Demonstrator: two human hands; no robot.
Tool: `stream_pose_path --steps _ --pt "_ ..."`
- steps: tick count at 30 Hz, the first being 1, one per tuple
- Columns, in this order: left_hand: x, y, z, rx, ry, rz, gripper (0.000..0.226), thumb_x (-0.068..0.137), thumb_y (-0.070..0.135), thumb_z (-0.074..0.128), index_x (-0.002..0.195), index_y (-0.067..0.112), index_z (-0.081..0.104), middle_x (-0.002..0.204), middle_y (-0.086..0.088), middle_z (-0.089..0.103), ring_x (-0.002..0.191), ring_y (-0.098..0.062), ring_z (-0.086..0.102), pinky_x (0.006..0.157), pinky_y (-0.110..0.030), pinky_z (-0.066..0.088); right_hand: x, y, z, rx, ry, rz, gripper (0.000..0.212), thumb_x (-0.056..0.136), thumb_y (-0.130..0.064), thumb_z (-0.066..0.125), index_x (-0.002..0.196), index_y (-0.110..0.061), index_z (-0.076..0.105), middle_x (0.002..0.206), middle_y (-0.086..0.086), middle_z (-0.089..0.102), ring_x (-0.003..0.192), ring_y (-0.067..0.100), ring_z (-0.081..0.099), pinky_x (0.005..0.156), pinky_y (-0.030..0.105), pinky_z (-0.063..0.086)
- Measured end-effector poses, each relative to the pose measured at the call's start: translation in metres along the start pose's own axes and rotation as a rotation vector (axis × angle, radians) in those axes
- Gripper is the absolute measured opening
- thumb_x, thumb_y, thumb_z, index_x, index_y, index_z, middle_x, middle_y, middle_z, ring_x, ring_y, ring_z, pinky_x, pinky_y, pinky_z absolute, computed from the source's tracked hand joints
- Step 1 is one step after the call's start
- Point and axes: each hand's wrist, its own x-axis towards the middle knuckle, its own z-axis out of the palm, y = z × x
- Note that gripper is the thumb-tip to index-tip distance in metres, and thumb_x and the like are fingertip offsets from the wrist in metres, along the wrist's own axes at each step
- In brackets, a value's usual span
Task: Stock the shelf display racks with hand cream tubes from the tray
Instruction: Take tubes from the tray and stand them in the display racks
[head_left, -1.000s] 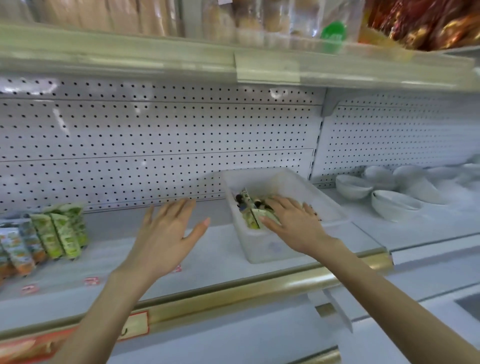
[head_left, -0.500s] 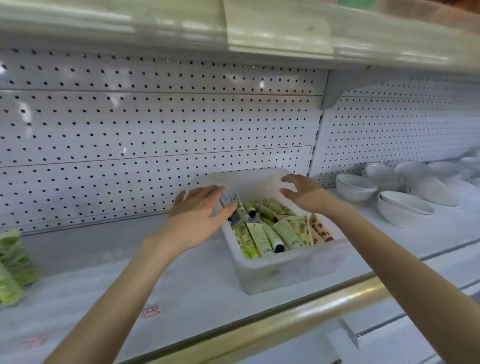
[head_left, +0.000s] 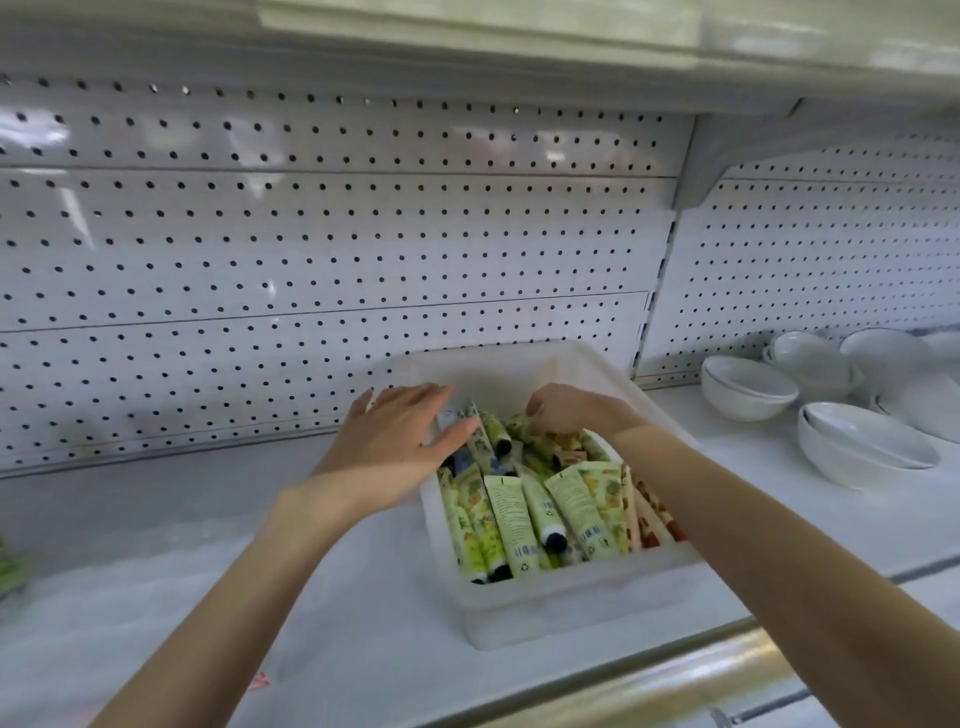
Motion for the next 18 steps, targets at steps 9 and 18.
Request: stream_pose_path --steps 9,18 --pt "0.006 0.01 0.002 -0.109 0.061 -0.069 0.062 0.093 0.056 0.024 0.147 0.026 0.023 0.153 0.007 0.025 0.14 -0.014 0.022 0.115 -0.034 0.013 0.011 0.006 0.014 -0.082 -0.005 0.007 0.03 0.089 -0.007 0.05 0.062 -0.012 0.038 0.068 0.001 0.042 0.059 0.016 0.044 0.046 0.022 0.031" --pt "0.025 0.006 0.004 -0.332 0.225 -0.089 0.05 0.095 0.044 0.041 0.138 0.021 0.041 0.144 0.003 0.042 0.131 -0.016 0.038 0.11 -0.039 0.029 0.007 0.021 -0.016 0.229 0.113 0.058 0.033 0.085 -0.002 0.061 0.116 0.001 0.053 0.095 0.012 0.058 0.067 0.019 0.061 0.067 0.03 0.057"
